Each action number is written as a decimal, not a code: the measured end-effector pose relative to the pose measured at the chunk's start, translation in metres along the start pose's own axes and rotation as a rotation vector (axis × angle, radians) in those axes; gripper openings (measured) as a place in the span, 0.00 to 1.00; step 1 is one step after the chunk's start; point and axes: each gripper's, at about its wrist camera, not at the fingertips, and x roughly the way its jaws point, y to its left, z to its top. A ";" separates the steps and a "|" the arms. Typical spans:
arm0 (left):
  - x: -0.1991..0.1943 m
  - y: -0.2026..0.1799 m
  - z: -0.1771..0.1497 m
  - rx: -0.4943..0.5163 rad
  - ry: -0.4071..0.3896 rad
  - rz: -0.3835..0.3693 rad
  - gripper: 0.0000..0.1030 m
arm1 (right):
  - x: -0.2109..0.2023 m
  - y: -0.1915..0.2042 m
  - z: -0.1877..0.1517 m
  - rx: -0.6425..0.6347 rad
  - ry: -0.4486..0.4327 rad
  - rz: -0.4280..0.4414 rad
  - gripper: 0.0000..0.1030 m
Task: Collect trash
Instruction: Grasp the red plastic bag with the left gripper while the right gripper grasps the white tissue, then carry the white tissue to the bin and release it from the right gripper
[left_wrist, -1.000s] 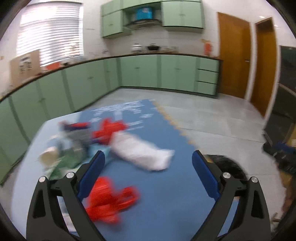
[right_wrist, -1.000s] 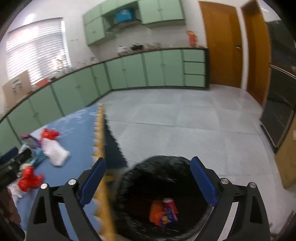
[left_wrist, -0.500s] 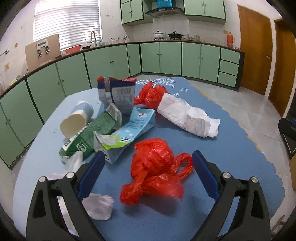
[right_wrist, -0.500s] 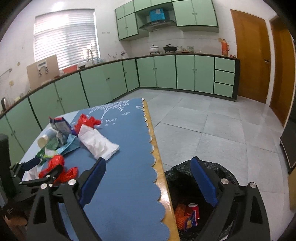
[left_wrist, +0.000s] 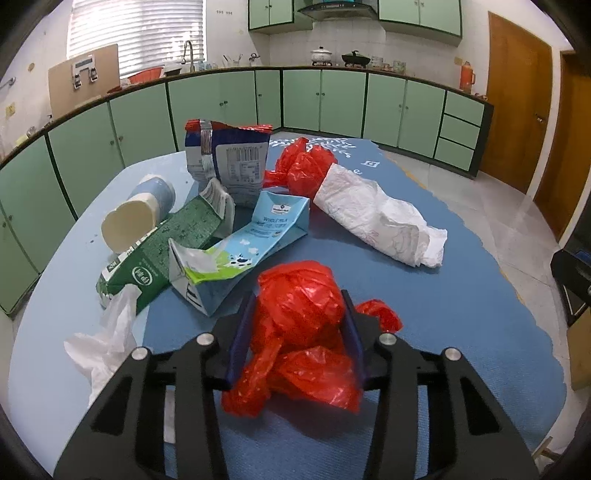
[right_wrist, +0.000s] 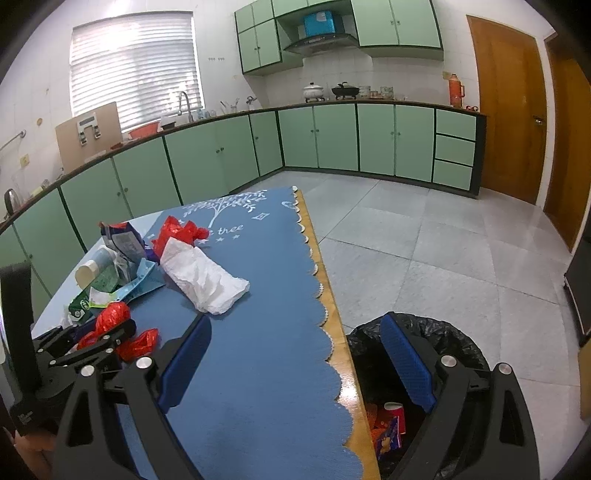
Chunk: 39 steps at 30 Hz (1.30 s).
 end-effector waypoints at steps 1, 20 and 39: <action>-0.002 0.000 0.000 -0.004 -0.005 0.003 0.40 | 0.000 0.001 0.000 -0.002 0.000 0.002 0.88; -0.023 0.030 0.032 -0.047 -0.130 0.068 0.39 | 0.066 0.055 0.025 -0.086 0.040 0.091 0.85; -0.004 0.049 0.038 -0.078 -0.106 0.093 0.39 | 0.132 0.082 0.024 -0.111 0.252 0.123 0.22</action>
